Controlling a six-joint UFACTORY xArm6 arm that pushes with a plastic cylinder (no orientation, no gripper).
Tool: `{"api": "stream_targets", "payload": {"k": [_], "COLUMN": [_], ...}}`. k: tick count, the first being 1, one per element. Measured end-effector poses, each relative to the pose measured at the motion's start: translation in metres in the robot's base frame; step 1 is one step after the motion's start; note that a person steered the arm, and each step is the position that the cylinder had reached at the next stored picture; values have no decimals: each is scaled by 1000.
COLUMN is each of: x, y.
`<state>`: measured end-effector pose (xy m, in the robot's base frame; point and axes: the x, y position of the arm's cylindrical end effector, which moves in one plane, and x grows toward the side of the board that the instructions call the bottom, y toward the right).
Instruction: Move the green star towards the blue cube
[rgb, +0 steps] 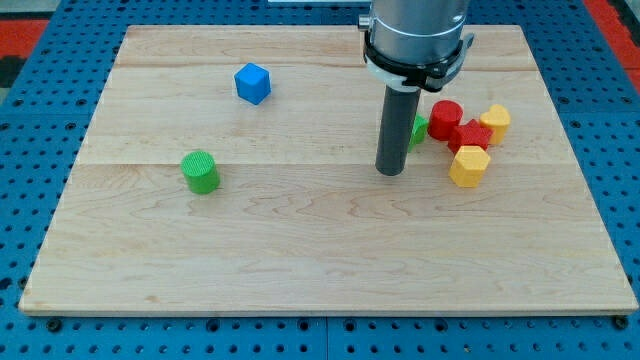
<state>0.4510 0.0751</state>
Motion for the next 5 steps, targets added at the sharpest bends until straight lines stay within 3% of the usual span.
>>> {"api": "stream_targets", "payload": {"k": [2, 4, 5], "x": [-5, -19, -56], "y": [0, 53, 51]}}
